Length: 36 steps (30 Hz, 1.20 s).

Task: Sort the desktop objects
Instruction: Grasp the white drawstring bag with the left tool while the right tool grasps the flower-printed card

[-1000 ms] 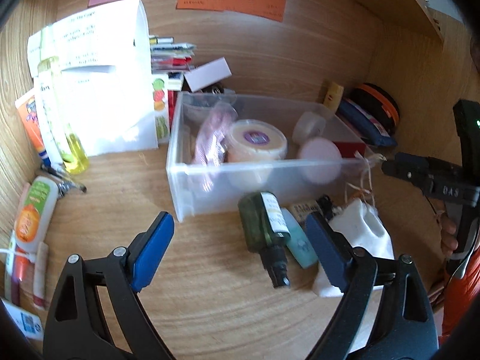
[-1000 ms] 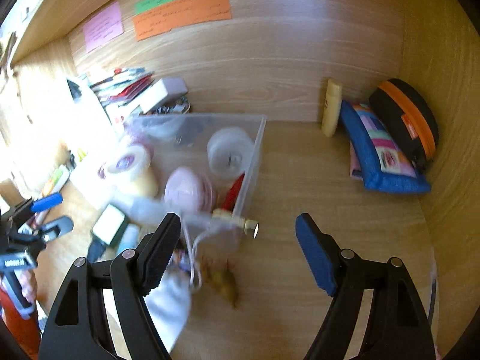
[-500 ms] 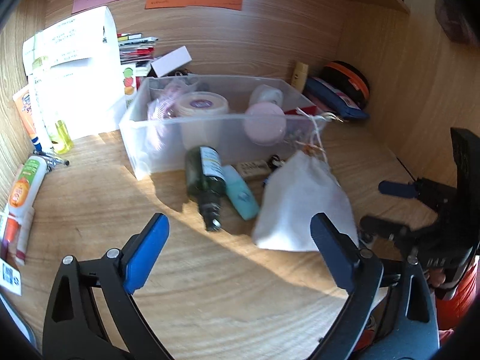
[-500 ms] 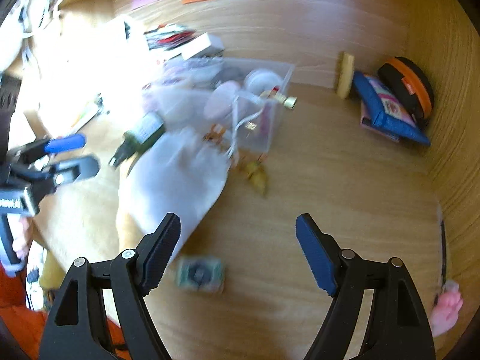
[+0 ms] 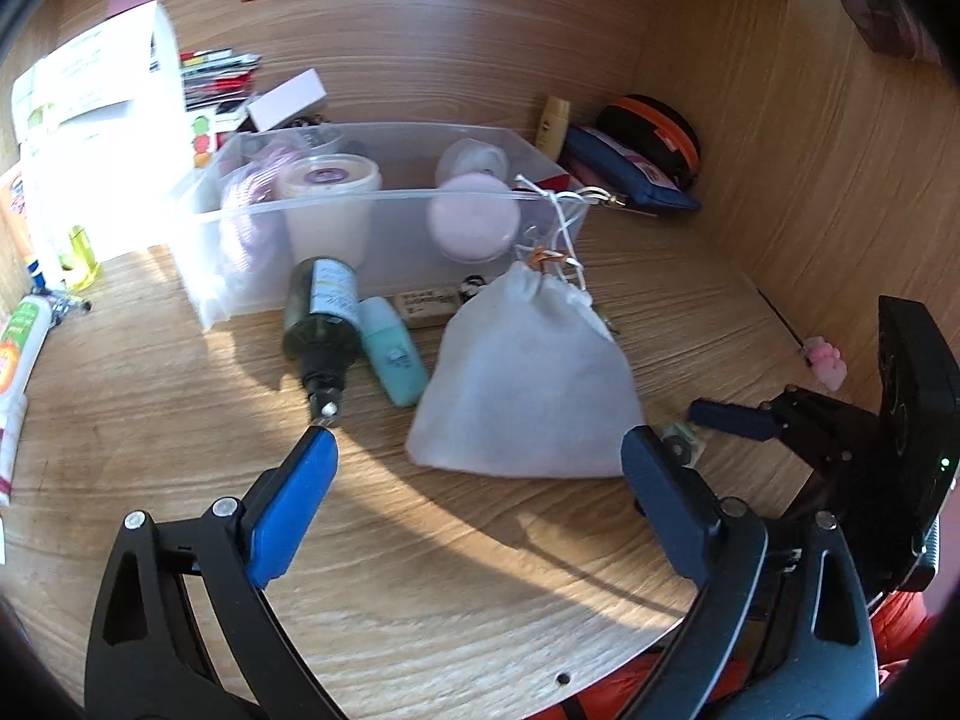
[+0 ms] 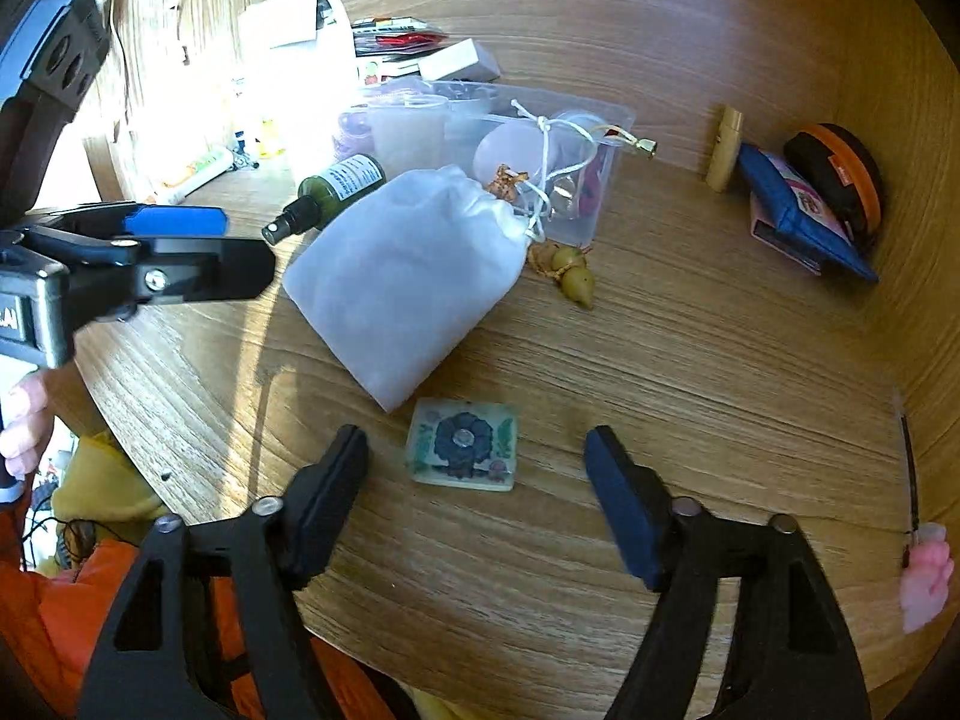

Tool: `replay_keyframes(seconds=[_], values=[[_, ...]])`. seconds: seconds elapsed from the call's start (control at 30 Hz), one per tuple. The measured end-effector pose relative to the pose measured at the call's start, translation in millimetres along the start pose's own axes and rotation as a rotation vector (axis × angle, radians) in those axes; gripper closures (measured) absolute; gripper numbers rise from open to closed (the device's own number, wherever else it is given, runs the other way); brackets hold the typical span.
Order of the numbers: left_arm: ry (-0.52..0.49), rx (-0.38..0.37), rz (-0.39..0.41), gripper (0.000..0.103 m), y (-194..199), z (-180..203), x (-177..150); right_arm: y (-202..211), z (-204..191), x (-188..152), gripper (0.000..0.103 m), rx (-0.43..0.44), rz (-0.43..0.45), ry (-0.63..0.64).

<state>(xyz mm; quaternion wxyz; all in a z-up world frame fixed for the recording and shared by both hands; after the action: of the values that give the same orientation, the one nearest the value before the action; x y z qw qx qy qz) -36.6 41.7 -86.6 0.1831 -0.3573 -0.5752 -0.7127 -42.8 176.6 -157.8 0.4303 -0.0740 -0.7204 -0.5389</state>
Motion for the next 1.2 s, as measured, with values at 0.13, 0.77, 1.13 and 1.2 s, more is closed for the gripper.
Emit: replay_keyframes(seconds=[0.13, 0.77, 1.13, 1.2], values=[[-0.018, -0.011, -0.014, 0.006, -12, 7, 11, -1, 1, 2, 0.069, 0.029, 0.0, 0.006], [0.031, -0.134, -0.178, 0.003, -91, 26, 29, 19, 81, 3, 0.072, -0.013, 0.052, -0.151], [-0.107, -0.043, -0.168, 0.033, -103, 38, 22, 27, 91, 2, 0.072, 0.021, 0.077, -0.183], [-0.119, -0.043, -0.162, 0.042, -99, 36, 20, 30, 90, 4, 0.072, 0.026, 0.088, -0.18]])
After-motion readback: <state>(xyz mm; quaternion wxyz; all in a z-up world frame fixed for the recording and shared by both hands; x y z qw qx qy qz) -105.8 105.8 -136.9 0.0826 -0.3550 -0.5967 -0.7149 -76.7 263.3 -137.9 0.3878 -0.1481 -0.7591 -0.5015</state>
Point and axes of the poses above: each gripper's, at about its wrist camera, not at the fingertips, and y roughly against the way its jaws point, z to its right, x to its top, the point moved 4 cm from there along -y, roughly the way its jaws point, and after that the axes turned 6 degrees about -y, right-handed, at the moved point
